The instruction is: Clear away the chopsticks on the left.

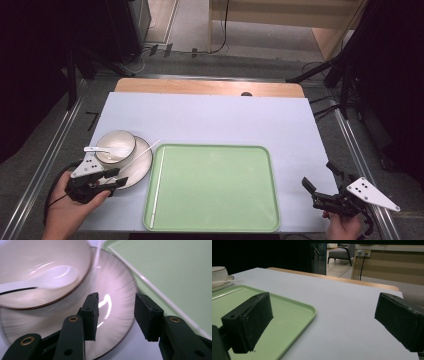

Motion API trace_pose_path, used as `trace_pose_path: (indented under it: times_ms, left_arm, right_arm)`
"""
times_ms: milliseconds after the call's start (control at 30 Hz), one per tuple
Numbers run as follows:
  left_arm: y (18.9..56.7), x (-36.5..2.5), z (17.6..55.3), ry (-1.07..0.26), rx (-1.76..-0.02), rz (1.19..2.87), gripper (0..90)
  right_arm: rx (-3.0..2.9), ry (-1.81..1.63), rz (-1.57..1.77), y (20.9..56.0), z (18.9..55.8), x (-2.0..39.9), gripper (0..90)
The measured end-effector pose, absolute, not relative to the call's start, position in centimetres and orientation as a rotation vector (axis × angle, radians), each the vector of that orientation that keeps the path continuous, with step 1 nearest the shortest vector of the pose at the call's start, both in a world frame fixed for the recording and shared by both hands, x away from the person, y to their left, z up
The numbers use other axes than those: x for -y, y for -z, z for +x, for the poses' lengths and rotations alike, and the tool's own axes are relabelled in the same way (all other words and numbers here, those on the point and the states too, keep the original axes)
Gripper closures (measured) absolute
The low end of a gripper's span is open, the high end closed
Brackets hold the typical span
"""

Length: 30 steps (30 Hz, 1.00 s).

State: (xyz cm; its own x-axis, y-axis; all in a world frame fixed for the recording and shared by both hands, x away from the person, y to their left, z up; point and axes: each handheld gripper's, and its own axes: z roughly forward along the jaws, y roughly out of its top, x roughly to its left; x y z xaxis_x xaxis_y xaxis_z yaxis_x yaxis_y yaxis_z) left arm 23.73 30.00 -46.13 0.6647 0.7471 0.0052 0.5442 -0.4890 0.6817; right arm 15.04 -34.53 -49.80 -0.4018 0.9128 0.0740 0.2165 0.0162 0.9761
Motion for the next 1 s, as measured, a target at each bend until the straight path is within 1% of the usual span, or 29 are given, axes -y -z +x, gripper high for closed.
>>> trace_pose_path:
  times_ms: [167, 267, 533, 667, 733, 867, 1000]
  left_arm:
    - [46.9, -31.1, 24.3, -0.458, -1.053, 2.247, 54.8]
    - [47.4, -31.2, 24.7, -0.461, -1.081, 2.261, 53.6]
    - [49.0, -30.4, 26.0, -0.393, -1.108, 2.329, 56.7]
    - [49.4, -30.0, 26.5, -0.365, -1.113, 2.350, 56.2]
    - [49.4, -30.1, 26.7, -0.350, -1.123, 2.336, 56.7]
    - [49.3, -30.2, 26.8, -0.347, -1.133, 2.331, 61.8]
    - [49.3, -29.9, 26.7, -0.346, -1.126, 2.343, 73.2]
  right_arm:
    - [-1.678, -1.425, 1.159, 49.8, 15.0, 34.3, 1.9]
    - [-1.676, -1.427, 1.157, 49.7, 15.0, 34.2, 1.8]
    - [-1.687, -1.437, 1.124, 49.7, 14.9, 34.3, 1.9]
    - [-1.682, -1.447, 1.115, 49.6, 14.8, 34.3, 1.9]
    - [-1.683, -1.447, 1.111, 49.6, 14.8, 34.3, 1.9]
    - [-1.693, -1.459, 1.088, 49.6, 14.7, 34.3, 1.9]
    - [-1.693, -1.454, 1.088, 49.6, 14.7, 34.2, 1.9]
